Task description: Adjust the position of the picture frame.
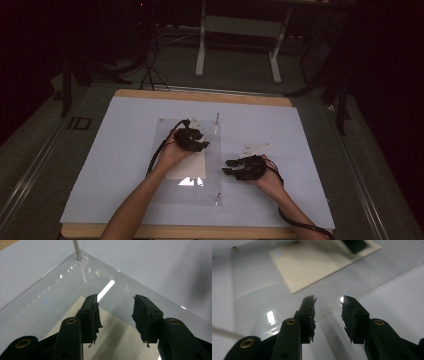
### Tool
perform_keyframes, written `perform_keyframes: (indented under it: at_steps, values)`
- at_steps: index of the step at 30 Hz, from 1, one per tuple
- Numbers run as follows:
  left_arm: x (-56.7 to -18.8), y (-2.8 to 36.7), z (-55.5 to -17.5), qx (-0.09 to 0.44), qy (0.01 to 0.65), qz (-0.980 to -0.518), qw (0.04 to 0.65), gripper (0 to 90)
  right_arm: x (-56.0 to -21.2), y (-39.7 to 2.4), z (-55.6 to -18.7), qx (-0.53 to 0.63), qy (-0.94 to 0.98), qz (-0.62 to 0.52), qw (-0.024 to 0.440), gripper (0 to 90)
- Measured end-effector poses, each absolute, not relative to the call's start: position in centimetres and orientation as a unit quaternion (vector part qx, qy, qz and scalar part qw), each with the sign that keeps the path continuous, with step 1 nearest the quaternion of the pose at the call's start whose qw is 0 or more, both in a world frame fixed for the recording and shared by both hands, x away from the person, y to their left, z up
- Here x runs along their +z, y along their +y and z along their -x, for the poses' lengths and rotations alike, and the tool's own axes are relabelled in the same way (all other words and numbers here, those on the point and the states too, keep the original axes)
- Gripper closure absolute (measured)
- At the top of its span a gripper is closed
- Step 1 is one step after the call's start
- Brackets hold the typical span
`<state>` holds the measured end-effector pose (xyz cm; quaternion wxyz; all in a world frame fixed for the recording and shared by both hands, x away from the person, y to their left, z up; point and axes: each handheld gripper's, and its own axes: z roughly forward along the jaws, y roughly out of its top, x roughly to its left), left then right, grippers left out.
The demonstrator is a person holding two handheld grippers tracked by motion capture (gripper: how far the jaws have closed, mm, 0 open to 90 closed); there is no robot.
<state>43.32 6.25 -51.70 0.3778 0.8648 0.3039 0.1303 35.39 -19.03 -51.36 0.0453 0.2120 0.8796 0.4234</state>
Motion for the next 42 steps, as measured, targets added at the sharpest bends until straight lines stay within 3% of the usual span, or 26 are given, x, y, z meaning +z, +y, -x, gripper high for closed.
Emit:
perform_keyframes:
  at_steps: [23,38,42]
  values:
    - [-52.5,4.6,-46.0,0.128,0.331,-0.854,0.380,55.8,-52.3,-18.0,-30.4,0.405,0.908,-0.112,-0.006,68.6]
    - [-52.5,4.5,-46.8,0.131,0.342,-0.850,0.378,57.1,-52.6,-17.3,-29.1,0.396,0.915,-0.073,-0.010,70.2]
    - [-52.6,4.3,-47.3,0.133,0.346,-0.849,0.376,57.2,-52.8,-16.4,-29.0,0.401,0.913,-0.071,-0.004,75.3]
